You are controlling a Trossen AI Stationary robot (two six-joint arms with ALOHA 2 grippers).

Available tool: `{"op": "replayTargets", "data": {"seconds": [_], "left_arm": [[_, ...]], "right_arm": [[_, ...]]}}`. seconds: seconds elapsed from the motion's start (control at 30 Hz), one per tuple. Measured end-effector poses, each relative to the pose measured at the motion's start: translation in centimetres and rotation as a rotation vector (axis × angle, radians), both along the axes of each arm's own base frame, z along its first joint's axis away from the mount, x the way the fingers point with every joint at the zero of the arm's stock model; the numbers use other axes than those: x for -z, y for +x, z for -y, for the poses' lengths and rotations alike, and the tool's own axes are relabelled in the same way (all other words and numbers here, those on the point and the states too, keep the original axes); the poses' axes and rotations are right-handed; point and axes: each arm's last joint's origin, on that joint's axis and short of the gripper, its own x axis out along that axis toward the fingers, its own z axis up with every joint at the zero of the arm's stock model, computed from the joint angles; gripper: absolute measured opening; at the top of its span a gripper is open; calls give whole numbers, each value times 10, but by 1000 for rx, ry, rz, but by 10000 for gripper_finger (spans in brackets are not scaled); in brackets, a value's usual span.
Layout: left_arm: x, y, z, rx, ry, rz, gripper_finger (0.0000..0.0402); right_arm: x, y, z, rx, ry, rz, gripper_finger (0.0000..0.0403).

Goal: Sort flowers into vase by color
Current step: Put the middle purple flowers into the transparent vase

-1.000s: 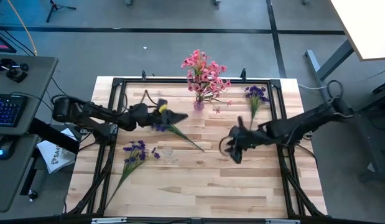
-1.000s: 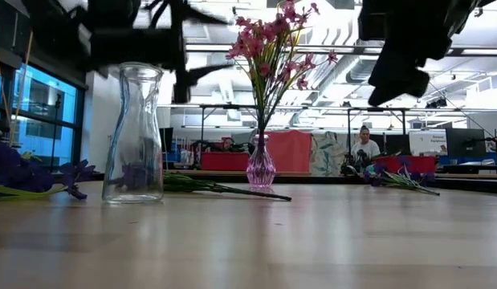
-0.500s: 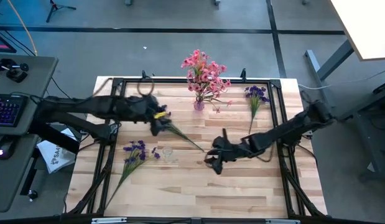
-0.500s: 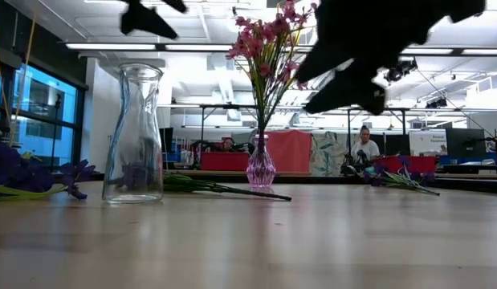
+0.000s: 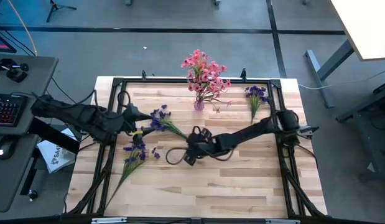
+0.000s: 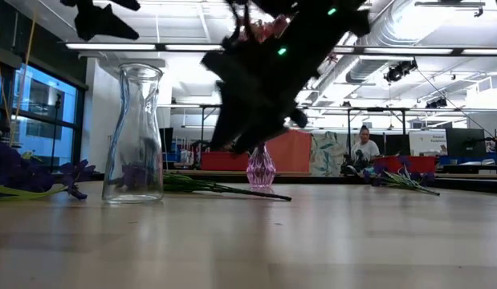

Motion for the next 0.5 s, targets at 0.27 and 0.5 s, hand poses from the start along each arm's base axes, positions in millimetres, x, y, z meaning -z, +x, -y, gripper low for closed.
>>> {"op": "replayTargets", "data": {"seconds": [0.27, 0.5], "left_arm": [[13, 3, 13, 26, -69, 55, 284], [12, 1, 14, -30, -90, 88, 284]], "right_arm": [[26, 16, 37, 38, 43, -67, 209], [39, 25, 57, 13, 119, -36, 208]]}}
